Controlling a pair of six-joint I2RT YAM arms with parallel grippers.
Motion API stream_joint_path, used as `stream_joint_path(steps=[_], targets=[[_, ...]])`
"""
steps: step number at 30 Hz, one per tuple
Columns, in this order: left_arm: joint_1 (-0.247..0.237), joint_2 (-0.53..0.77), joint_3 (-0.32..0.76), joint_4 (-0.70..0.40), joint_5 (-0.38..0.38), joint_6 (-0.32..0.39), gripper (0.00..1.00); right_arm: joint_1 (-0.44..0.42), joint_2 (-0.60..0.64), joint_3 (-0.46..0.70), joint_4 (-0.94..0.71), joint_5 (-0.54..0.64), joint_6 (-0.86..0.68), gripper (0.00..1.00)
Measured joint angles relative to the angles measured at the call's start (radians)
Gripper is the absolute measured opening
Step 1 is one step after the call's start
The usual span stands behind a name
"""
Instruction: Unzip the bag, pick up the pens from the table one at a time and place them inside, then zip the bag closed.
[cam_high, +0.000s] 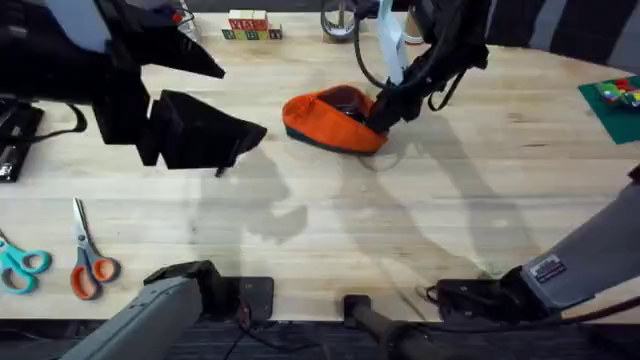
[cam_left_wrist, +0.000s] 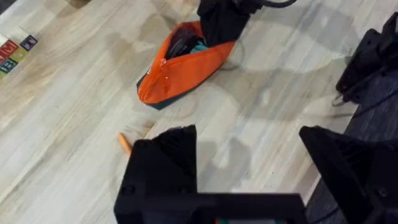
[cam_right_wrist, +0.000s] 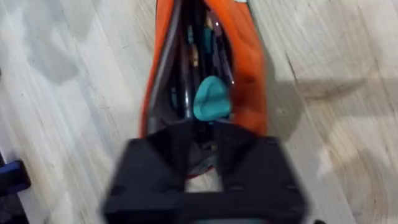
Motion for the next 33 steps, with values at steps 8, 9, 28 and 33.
stream_joint_path(steps=[8, 9, 28, 33], targets=[[0.000, 0.000, 0.000, 0.000, 0.000, 0.000, 0.995, 0.009, 0.000, 0.000, -0.007, -0.008, 0.015, 0.995], [0.000, 0.000, 0.000, 0.000, 0.000, 0.000, 0.995, 0.009, 0.000, 0.000, -0.007, -0.008, 0.019, 0.996], [0.000, 0.000, 0.000, 0.004, -0.013, 0.000, 0.995, 0.010, -0.166, 0.001, -0.008, -0.007, 0.083, 0.997], [0.000, 0.000, 0.000, 0.008, -0.013, 0.000, 0.995, 0.011, -0.246, 0.001, -0.018, -0.007, 0.095, 0.997]])
